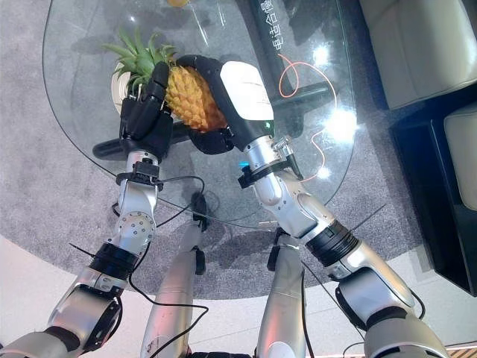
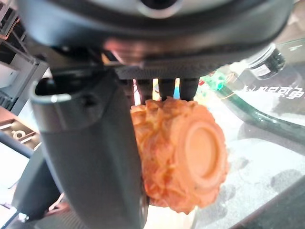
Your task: Pick up the fruit to the plate
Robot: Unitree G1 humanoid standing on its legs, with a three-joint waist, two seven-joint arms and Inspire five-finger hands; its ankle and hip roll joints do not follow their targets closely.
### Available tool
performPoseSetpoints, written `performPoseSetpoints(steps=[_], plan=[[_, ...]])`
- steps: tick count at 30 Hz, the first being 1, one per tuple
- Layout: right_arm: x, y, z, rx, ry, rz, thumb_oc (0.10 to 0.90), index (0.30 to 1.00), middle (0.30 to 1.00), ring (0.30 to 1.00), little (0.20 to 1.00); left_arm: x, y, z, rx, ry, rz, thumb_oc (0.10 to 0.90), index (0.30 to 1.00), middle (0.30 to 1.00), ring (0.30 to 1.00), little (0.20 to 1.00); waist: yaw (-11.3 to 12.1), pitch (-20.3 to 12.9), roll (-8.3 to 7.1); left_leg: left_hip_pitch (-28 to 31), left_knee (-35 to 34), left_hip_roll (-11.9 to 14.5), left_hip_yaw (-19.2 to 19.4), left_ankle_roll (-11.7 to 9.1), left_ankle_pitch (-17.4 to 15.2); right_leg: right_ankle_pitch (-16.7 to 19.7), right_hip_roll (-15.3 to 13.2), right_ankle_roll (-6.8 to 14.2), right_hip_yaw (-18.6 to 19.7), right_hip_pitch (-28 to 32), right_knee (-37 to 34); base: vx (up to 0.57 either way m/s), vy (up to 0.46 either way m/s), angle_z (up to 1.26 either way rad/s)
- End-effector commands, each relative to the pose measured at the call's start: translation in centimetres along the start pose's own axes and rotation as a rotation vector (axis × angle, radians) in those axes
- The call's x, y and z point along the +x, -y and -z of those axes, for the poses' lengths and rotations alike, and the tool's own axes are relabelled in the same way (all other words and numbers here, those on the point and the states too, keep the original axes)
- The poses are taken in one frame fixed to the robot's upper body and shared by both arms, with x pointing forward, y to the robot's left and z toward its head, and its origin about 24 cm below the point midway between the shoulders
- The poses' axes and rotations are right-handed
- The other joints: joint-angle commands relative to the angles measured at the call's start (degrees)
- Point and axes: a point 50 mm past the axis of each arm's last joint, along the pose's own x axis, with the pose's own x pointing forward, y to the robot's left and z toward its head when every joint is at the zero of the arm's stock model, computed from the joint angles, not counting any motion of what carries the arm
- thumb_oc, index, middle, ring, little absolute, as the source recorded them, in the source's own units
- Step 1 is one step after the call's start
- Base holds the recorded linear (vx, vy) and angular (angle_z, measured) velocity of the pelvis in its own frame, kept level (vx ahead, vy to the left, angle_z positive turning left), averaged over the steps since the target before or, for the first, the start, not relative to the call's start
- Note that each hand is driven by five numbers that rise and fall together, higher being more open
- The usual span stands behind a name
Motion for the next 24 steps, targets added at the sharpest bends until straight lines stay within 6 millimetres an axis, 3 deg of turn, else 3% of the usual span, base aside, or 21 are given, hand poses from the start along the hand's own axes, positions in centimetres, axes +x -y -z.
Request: performPoseSetpoints(steps=[1,2,3,24], plan=[[2.18,3.02,-8.35,0.039,0.460,0.104,0.100,0.300,0.300,0.300,0.200,1.69,7.79,-4.11,-0.063,0.239,0.353,0.267,0.444,0.444,0.444,0.367,0.9,-1.4,-2.24,2.4,3.5,-3.2,3.0,0.5,-7.9,6.7,2.6,-0.8,-4.2,5.5,-13.3,0.00,0.000,0.00],[2.23,3.10,-8.39,0.037,0.462,0.107,0.100,0.300,0.300,0.300,0.200,1.73,7.89,-4.17,-0.063,0.241,0.356,0.136,0.331,0.331,0.331,0.236,0.9,-1.4,-2.21,2.0,3.4,-3.1,3.0,0.6,-7.6,7.1,2.6,-0.9,-4.2,5.2,-13.5,0.00,0.000,0.00],[2.21,3.12,-8.46,0.036,0.468,0.104,0.100,0.300,0.300,0.300,0.200,1.73,7.99,-4.21,-0.060,0.242,0.360,0.100,0.300,0.300,0.300,0.200,0.9,-1.4,-2.26,2.0,3.4,-3.2,2.9,0.5,-7.5,7.2,2.6,-0.9,-4.2,5.2,-13.5,0.00,0.000,0.00],[2.20,3.38,-7.85,0.059,0.417,0.169,0.100,0.300,0.300,0.300,0.200,1.51,7.80,-4.61,-0.055,0.295,0.354,0.100,0.300,0.300,0.300,0.200,0.8,-1.4,-2.27,1.8,4.4,-3.4,2.8,0.6,-8.4,6.5,2.6,-0.9,-4.0,4.9,-12.6,0.00,0.000,0.00]])
